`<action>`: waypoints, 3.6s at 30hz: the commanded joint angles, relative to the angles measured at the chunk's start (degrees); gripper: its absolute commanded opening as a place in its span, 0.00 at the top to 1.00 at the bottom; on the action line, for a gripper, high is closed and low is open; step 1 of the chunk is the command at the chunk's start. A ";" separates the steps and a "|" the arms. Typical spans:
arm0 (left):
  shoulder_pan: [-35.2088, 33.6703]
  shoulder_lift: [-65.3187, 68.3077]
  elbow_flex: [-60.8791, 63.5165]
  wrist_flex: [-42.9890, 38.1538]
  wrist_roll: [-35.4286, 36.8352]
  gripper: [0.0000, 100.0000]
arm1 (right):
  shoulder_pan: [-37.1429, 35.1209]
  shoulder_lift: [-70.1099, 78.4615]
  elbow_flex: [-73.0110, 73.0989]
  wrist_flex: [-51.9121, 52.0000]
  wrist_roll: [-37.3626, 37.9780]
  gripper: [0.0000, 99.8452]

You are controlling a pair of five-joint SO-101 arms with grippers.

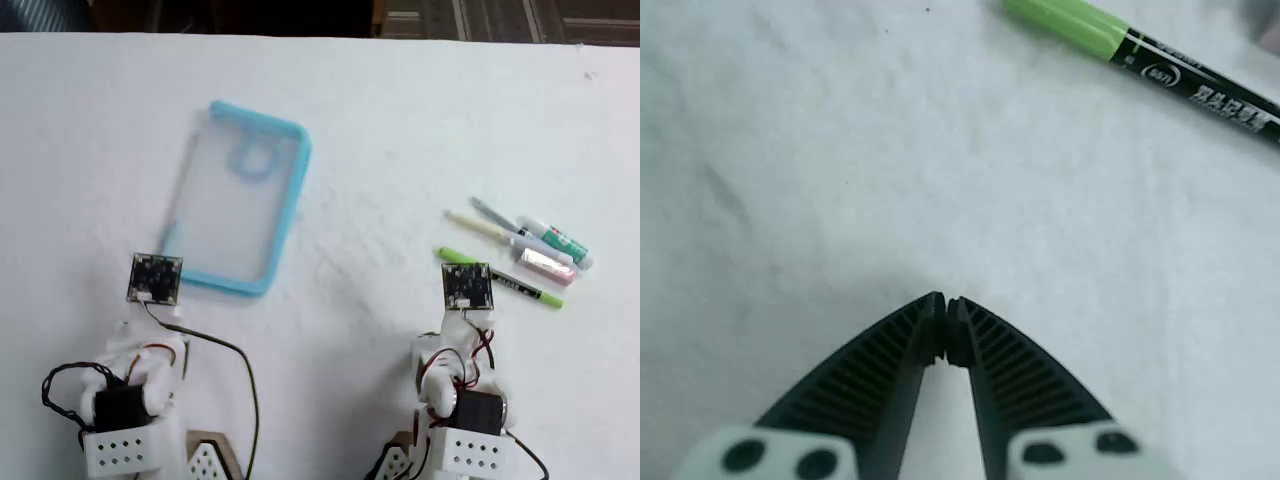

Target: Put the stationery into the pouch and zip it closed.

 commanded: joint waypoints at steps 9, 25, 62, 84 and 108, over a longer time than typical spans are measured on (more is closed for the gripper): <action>-0.40 -0.13 -0.09 0.18 -0.09 0.98 | 0.22 -0.40 0.53 -0.75 0.09 0.98; -0.40 -0.13 -0.09 0.18 -0.09 0.98 | 0.22 -0.40 0.53 -0.75 0.09 0.98; -0.13 -0.13 -0.09 0.18 -0.09 0.98 | -29.23 -0.48 -3.16 -24.84 0.35 0.98; 3.74 0.22 -18.55 -14.33 -13.19 0.89 | -11.38 17.71 -44.75 1.71 -0.09 0.86; 19.82 60.79 -55.74 3.43 -6.51 0.73 | -13.41 30.29 -43.78 -2.95 -0.18 0.86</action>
